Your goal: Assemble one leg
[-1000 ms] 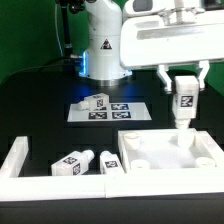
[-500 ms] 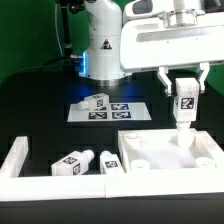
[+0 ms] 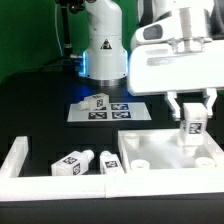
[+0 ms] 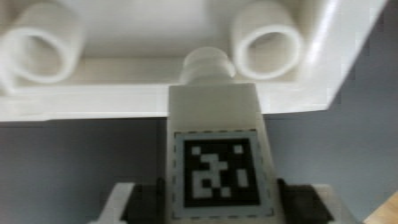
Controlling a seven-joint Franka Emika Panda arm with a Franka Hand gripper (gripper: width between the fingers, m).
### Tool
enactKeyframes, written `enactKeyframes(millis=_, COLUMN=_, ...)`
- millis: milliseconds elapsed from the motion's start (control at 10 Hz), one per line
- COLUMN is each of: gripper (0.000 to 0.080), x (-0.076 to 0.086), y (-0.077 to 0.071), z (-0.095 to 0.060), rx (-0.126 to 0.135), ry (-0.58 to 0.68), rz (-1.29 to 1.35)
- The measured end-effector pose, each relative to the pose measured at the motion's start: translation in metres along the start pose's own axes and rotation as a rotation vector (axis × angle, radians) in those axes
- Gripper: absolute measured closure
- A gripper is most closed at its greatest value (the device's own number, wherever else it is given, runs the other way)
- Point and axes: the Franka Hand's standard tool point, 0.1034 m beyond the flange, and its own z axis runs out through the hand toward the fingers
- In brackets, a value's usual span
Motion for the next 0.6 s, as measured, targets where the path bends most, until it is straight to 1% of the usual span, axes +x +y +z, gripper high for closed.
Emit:
enactKeyframes(millis=100, gripper=0.0514, x=0.005, y=0.000, z=0.000, rx=0.001, ry=0.008, rz=0.001)
enactKeyframes(millis=200, gripper=0.0514, x=0.006, y=-0.004, z=0.001, rx=0.004, ry=0.010, rz=0.001)
enactKeyframes(millis=400, gripper=0.0514, x=0.001, y=-0.016, z=0.011, rx=0.010, ry=0.000, rz=-0.016)
enactKeyframes(millis=600, gripper=0.0514, x=-0.005, y=-0.021, z=0.015, rx=0.012, ry=-0.009, rz=-0.025)
